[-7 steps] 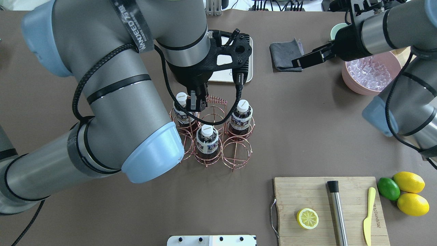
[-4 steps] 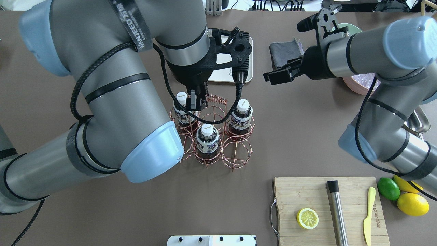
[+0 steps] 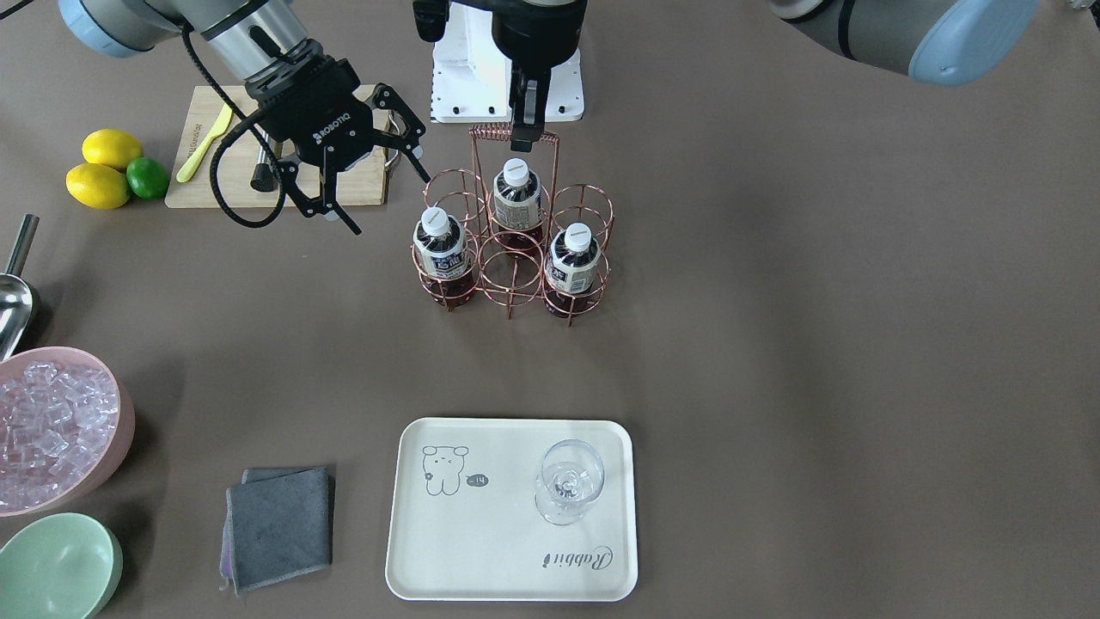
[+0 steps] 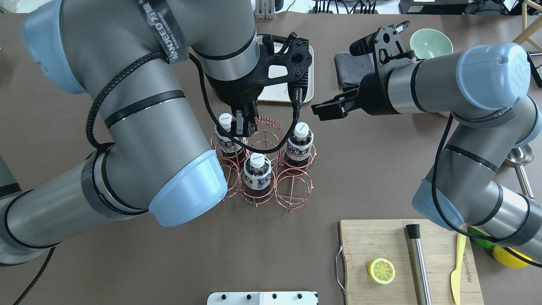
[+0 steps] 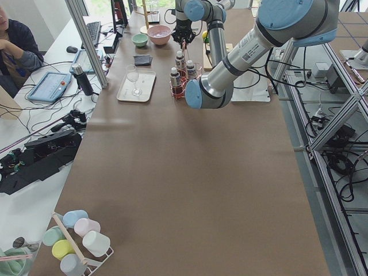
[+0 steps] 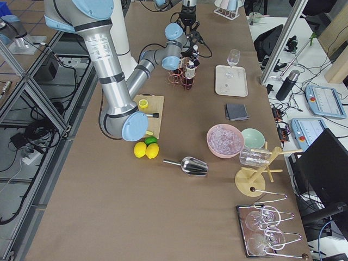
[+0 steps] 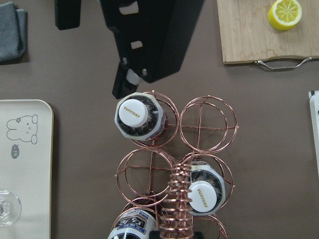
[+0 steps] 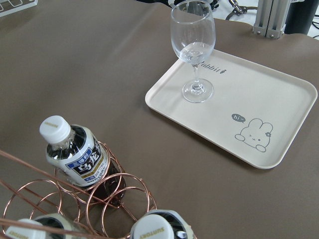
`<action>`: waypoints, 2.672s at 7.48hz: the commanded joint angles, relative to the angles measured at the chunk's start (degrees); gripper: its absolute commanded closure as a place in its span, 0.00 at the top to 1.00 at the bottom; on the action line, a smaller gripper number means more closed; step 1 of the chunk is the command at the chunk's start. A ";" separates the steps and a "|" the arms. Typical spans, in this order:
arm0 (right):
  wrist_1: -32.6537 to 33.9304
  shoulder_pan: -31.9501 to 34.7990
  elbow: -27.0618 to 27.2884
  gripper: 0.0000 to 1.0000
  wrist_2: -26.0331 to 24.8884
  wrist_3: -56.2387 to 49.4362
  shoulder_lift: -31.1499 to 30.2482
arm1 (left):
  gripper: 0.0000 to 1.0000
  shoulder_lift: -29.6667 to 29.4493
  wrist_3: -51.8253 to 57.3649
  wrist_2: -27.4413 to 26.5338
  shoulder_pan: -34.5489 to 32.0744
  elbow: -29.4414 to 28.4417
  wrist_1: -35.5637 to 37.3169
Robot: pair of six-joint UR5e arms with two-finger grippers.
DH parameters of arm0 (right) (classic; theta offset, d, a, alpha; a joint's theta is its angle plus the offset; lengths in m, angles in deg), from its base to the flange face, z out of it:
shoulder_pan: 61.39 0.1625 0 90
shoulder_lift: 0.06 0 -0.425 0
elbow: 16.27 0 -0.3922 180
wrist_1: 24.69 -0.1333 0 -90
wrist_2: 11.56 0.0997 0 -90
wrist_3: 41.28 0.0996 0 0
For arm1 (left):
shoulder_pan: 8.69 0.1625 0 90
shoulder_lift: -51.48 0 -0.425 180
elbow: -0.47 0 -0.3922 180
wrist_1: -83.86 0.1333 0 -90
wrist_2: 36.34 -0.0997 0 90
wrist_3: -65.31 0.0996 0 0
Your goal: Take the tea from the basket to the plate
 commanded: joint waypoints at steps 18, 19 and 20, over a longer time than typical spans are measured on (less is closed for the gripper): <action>20.85 0.20 -0.54 0.00 -0.37 -4.82 11.51 | 0.00 0.26 0.05 -0.70 -0.18 -0.05 0.00; 25.19 1.54 -0.36 0.00 1.41 -4.82 14.69 | 0.00 0.26 0.05 -0.87 -0.18 -0.05 0.00; 26.54 2.42 0.34 0.00 1.52 -4.73 15.33 | 0.00 0.17 0.05 -1.40 -0.18 -0.05 0.00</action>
